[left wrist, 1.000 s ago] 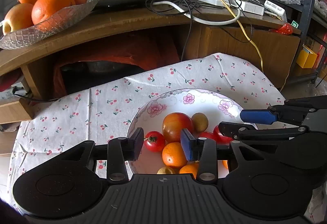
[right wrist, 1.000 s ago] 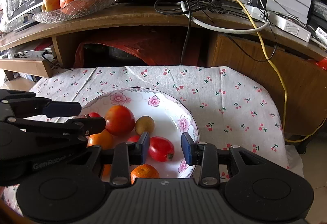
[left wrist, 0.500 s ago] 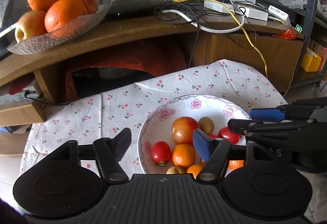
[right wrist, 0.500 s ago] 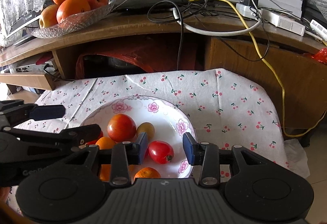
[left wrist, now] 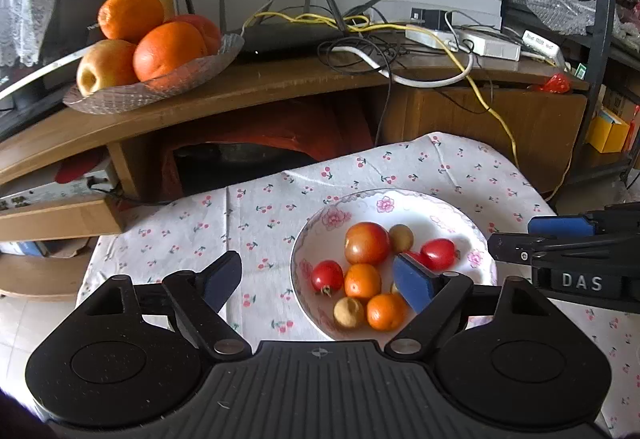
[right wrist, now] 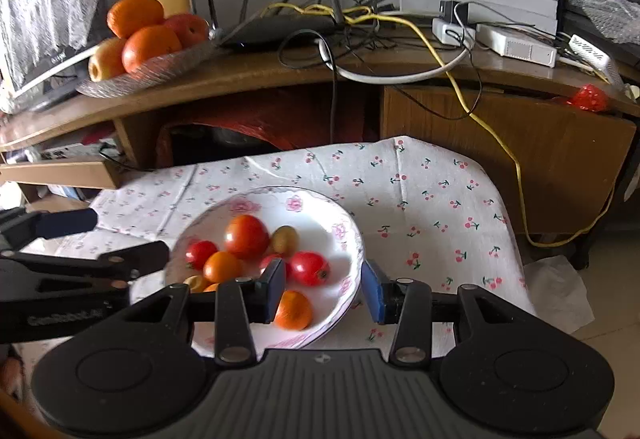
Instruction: Organize fruits
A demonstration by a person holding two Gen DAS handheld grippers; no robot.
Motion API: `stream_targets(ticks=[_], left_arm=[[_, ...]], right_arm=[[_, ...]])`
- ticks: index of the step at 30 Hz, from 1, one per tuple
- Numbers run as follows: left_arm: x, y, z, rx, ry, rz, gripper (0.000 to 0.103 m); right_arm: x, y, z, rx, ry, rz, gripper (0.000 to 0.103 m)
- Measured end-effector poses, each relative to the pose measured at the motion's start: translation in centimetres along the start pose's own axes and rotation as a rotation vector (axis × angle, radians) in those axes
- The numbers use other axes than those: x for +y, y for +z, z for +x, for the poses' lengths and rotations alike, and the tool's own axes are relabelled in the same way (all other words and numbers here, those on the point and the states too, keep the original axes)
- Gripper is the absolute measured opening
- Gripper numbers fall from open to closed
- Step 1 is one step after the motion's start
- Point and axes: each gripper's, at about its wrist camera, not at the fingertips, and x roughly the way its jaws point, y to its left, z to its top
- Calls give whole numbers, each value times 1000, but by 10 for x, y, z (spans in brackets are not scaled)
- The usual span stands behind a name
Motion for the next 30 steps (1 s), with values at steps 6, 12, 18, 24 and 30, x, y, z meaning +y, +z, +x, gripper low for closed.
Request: stream_targets(ticks=[6, 12, 18, 24, 30], left_arm=[[-4, -13, -26, -43, 25, -2, 103], [-9, -23, -49, -65, 55, 10, 103], [-15, -36, -71, -71, 66, 11, 103], [-18, -51, -89, -55, 40, -13, 103], [-23, -62, -101, -39, 26, -15, 103]], right_arm=[[14, -14, -32, -33, 4, -5, 44], [21, -30, -57, -48, -3, 8, 45], [25, -49, -80, -55, -13, 18, 45], [23, -62, -101, -65, -11, 48, 46], [26, -77, -116, -62, -15, 47, 46]])
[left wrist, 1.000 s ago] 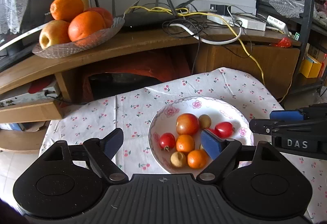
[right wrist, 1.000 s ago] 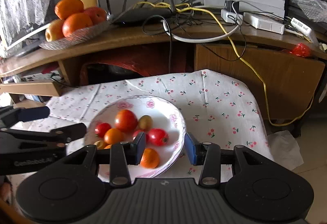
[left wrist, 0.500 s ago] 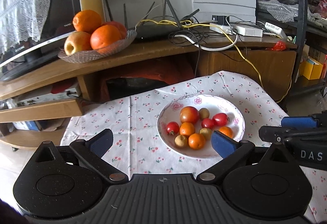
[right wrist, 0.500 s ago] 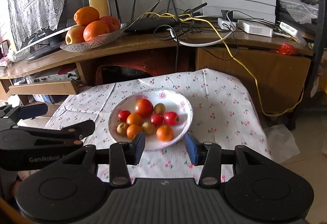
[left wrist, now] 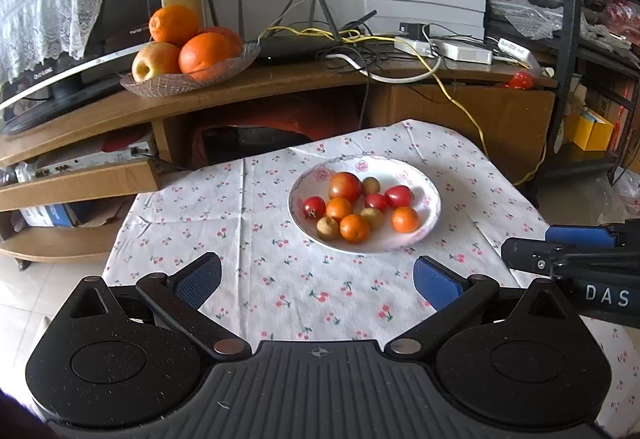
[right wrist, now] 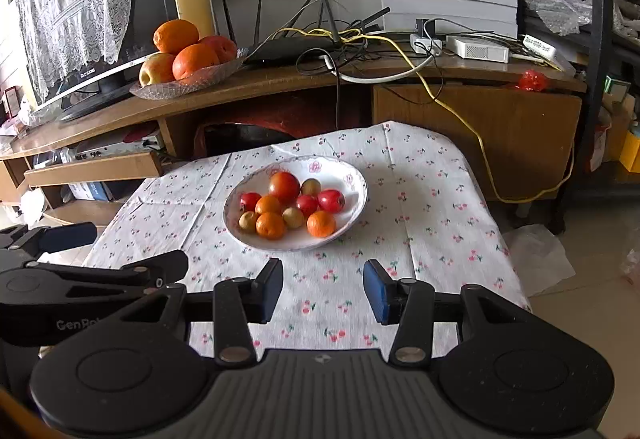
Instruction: Organize fruits
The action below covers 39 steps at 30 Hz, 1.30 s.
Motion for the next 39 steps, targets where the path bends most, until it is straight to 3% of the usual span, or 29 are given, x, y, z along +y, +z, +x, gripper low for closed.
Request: stream_targets(ticks=[17, 39], left_arm=[[-6, -28, -30, 37, -42, -27, 103], [-7, -49, -48, 79, -79, -56, 103]], right_arm=[[4, -35, -42, -3, -19, -2, 46], [7, -60, -63, 23, -17, 2, 46]])
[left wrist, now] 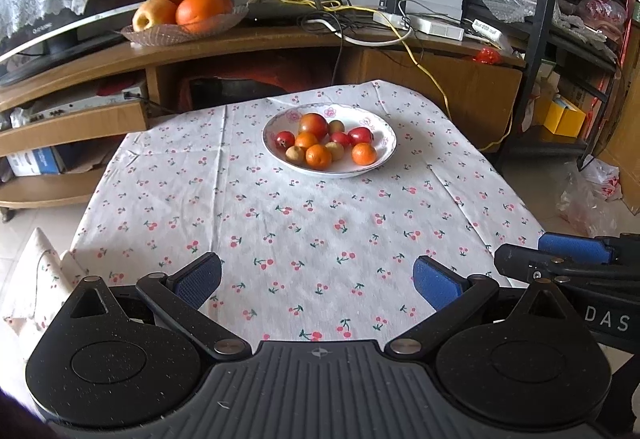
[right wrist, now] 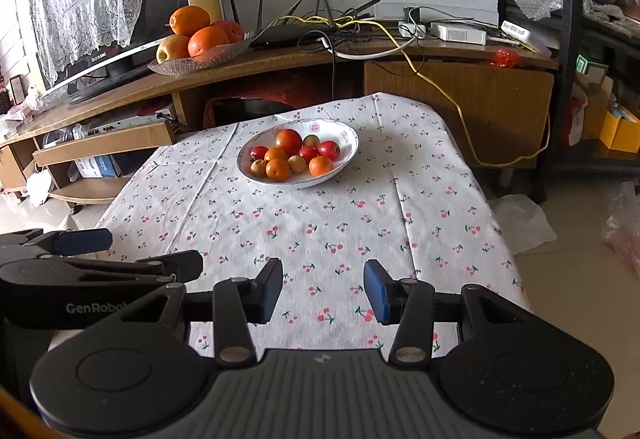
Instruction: Organize fruits
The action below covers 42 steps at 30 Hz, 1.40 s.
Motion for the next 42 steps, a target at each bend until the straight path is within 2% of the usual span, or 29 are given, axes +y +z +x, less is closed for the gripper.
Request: stream_targets(ticks=[7, 24, 42], left_arm=[[3, -3, -5, -5, -36, -30, 103], [1, -8, -5, -3, -13, -15, 103], [4, -14, 0, 53, 10, -18, 103]], right_arm=[[0, -3, 0, 10, -8, -3, 46], [2, -6, 2, 19, -16, -6, 46], [7, -12, 0, 36, 3, -12, 46]])
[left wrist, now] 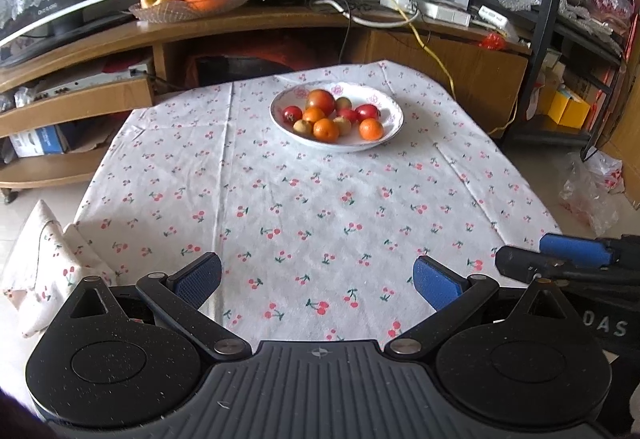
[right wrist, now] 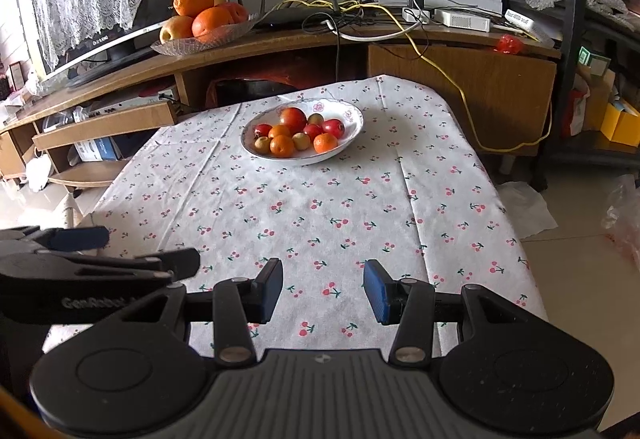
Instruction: Organize fruits
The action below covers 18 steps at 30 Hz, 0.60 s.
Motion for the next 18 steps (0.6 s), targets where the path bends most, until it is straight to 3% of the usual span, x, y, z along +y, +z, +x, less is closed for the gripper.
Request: stream_targets(ticks=[18], left_arm=[[-1, -1, -1, 2, 34, 19, 103]], right_arm=[[3, -2, 0, 0, 14, -4, 46]])
